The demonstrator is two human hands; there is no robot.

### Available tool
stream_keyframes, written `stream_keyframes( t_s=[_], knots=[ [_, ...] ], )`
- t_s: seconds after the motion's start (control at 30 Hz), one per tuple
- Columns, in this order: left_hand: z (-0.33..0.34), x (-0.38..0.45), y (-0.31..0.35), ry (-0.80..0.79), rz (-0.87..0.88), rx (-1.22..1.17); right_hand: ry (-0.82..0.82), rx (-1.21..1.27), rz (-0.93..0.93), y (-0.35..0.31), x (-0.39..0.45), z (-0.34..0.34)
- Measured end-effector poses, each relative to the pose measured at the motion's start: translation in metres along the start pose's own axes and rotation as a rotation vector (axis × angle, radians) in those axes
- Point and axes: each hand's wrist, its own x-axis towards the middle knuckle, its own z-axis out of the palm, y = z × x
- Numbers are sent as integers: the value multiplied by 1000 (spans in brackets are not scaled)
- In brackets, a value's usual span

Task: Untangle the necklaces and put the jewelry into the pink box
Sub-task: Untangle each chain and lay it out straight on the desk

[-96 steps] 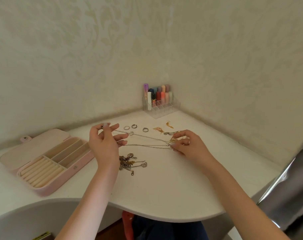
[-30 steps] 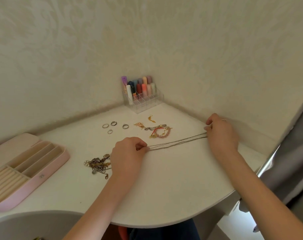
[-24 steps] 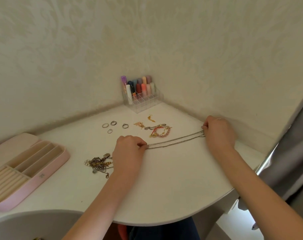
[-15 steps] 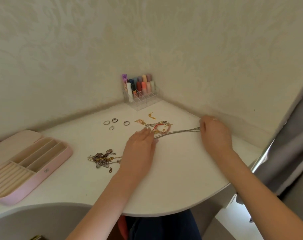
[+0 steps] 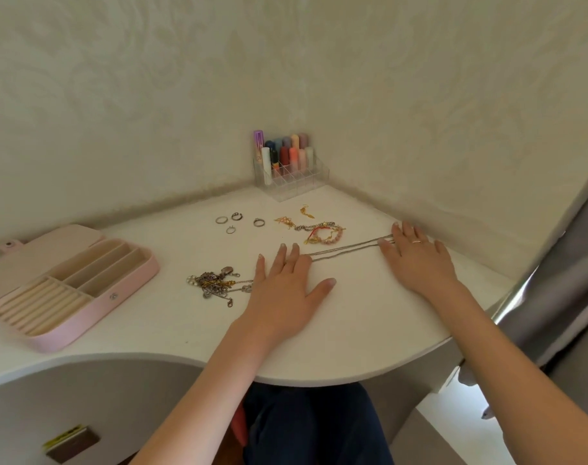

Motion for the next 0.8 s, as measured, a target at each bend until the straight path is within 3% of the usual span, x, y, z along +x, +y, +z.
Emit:
stream_keyframes(
  t_s=[0.1,0.2,0.3,0.4,0.47,0.57,0.8],
  knots=[
    [-1,-1,0,78,81,-59,197,32,-122,-4,-2,-2],
    [-7,-12,-7,273,163,-188,425,258,-335,-27,-15,-4],
    [-22,-25,-36,422,31,-260,266,499,-531,-74,-32,-11],
    [-39,-39,-73,362,-136,-221,-48,517,-713,-129,-40,-17],
    [-48,-48,-87,287,-167,-177,-125,446,-776,-162,-36,-16],
    [-53,-54,-100,271,-180,-191,-159,312,-795,-195,-26,-4],
    [-45,-52,-116,420,-159,-310,-25,452,-833,-209,-20,17]
  ],
)
